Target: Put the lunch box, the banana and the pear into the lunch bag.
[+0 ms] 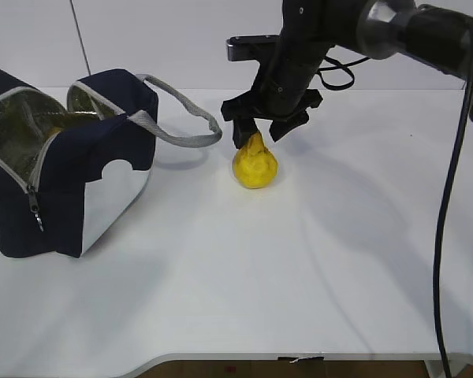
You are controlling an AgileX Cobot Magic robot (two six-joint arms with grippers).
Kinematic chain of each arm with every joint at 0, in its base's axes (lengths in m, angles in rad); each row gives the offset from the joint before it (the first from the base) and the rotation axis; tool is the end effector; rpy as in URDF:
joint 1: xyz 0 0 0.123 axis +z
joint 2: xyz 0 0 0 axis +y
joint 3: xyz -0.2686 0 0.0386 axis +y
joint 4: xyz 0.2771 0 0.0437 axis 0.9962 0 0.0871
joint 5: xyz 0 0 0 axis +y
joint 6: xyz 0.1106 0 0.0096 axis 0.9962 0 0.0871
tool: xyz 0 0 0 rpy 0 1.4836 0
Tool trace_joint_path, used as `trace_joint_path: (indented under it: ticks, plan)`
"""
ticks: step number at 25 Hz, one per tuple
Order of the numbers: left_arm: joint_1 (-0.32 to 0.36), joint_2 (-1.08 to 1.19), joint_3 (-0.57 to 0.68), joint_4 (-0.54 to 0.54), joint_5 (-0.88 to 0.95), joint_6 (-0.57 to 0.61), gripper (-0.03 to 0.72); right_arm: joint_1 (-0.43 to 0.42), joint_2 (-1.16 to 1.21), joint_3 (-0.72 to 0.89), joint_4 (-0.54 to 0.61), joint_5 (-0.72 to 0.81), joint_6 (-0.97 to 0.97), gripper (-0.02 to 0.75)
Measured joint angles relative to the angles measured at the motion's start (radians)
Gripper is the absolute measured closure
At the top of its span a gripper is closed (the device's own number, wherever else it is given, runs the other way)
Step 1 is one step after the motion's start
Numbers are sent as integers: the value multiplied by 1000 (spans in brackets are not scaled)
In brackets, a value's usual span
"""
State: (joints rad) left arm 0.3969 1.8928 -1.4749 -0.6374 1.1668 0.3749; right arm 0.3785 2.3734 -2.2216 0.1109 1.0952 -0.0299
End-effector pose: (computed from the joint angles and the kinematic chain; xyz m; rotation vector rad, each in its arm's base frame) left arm 0.3990 0.1014 0.2013 -0.3548 2.7345 -0.7439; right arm 0.5022 0.2115 0.1820 -0.5160 2.6964 0.2470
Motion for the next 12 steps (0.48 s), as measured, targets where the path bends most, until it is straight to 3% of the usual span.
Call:
trace_joint_path:
  ticks: [12]
  plan:
    - [0,0,0,-2,0,0,673,0,4,0,4,-33,-20,174]
